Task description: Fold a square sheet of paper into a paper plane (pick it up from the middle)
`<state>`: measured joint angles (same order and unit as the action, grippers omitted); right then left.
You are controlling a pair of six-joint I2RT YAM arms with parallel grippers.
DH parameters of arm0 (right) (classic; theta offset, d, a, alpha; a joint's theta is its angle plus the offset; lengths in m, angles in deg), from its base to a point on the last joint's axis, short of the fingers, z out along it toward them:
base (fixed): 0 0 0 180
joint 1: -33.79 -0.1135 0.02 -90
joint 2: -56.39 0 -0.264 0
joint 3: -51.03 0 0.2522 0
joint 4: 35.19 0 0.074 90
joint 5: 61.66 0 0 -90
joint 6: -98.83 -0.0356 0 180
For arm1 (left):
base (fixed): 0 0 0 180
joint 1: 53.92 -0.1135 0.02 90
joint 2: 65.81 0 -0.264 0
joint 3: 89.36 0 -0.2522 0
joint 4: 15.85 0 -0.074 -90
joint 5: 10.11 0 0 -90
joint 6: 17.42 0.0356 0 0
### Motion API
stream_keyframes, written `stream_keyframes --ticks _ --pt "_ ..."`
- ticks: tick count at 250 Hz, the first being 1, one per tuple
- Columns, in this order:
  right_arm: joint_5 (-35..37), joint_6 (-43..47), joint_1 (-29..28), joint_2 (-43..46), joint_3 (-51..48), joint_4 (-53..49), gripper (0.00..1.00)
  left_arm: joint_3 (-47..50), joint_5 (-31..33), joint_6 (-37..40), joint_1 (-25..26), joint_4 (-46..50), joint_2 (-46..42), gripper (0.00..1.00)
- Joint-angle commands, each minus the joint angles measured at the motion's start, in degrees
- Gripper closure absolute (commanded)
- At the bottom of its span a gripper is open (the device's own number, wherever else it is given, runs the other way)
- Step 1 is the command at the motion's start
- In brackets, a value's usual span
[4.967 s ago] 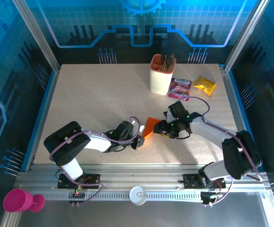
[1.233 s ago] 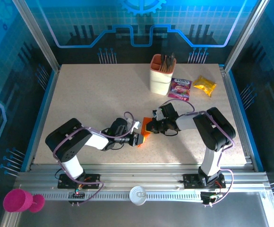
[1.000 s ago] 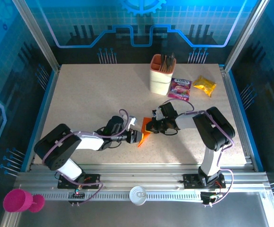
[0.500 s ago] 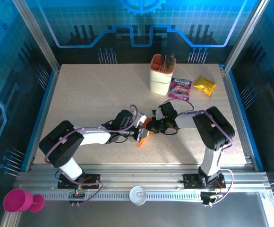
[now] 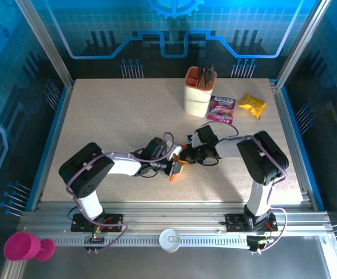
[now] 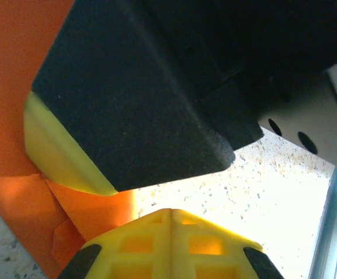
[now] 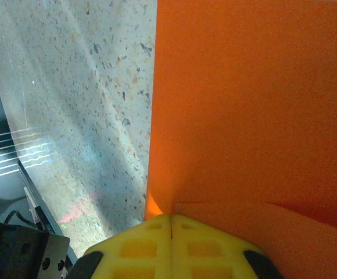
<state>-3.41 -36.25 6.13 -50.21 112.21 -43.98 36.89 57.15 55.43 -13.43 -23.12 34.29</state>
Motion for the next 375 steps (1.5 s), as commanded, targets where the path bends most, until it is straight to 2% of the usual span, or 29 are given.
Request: stream_keyframes --ticks 1,112,318,375 --pt "8.5 0.3 -1.3 -6.7 -3.2 -9.4 1.0 -1.0 1.5 2.2 0.3 2.2 0.6 1.0" --pt "9.7 0.1 -1.3 -8.1 -3.1 -10.9 1.0 0.9 7.1 3.9 3.2 8.4 -0.9 1.0" --pt "11.5 -0.5 -1.3 -9.5 -3.5 -12.1 1.0 8.1 14.2 -0.7 5.8 12.8 -7.1 1.0" --pt "11.3 -0.3 -1.3 -10.0 -3.6 -11.8 1.0 10.5 11.9 -3.9 5.8 11.1 -16.2 1.0"
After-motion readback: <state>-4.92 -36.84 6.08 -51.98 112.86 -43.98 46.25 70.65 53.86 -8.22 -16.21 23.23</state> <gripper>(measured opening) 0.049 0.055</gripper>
